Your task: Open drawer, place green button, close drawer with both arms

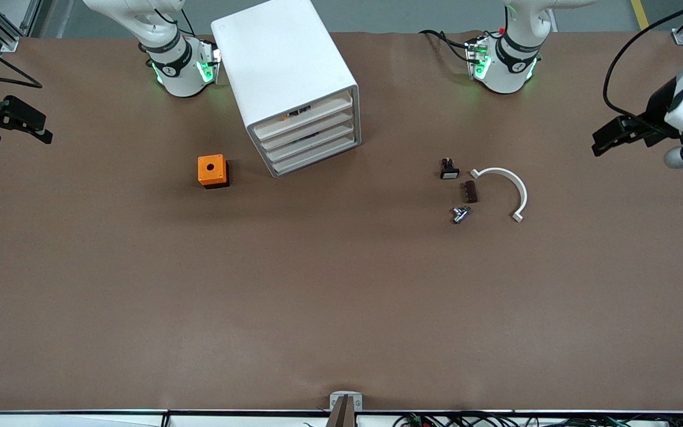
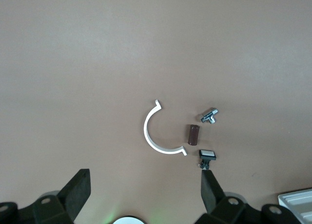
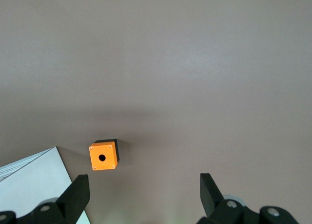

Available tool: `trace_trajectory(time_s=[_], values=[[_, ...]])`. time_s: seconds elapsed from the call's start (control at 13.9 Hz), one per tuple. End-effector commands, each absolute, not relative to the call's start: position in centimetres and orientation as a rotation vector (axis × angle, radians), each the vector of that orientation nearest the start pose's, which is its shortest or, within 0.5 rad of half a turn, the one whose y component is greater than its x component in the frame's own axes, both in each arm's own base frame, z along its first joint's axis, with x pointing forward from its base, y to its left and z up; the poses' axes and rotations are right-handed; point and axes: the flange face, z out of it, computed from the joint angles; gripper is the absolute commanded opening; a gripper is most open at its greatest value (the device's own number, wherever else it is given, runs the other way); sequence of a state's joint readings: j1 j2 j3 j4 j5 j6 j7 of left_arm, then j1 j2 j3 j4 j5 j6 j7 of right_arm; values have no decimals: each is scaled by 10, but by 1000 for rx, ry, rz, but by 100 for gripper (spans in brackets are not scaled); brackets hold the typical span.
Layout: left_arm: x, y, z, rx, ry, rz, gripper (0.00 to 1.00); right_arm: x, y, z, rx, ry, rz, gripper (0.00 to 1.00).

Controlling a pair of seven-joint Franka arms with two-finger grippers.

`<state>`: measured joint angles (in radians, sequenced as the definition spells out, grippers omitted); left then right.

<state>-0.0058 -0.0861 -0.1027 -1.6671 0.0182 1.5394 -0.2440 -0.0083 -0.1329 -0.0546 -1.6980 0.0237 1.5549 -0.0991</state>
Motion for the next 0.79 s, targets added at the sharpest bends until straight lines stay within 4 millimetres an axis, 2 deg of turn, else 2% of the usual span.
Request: trace_trajectory(time_s=[0.0,0.22,0.57,0.72], values=[[490,-63,615,-3078,-152,-7,100,500,-30,637,-3109,-23,-10,100],[485,-64,623,-3082,-142,1,100,500,-25,638,-3110,-10,-17,100],[491,-60,643,-3086,-64,-1,100,501,-24,638,-3110,-13,-17,100],[493,-60,644,-3084,-45,23,100,501,-25,638,-3110,-10,-19,100]])
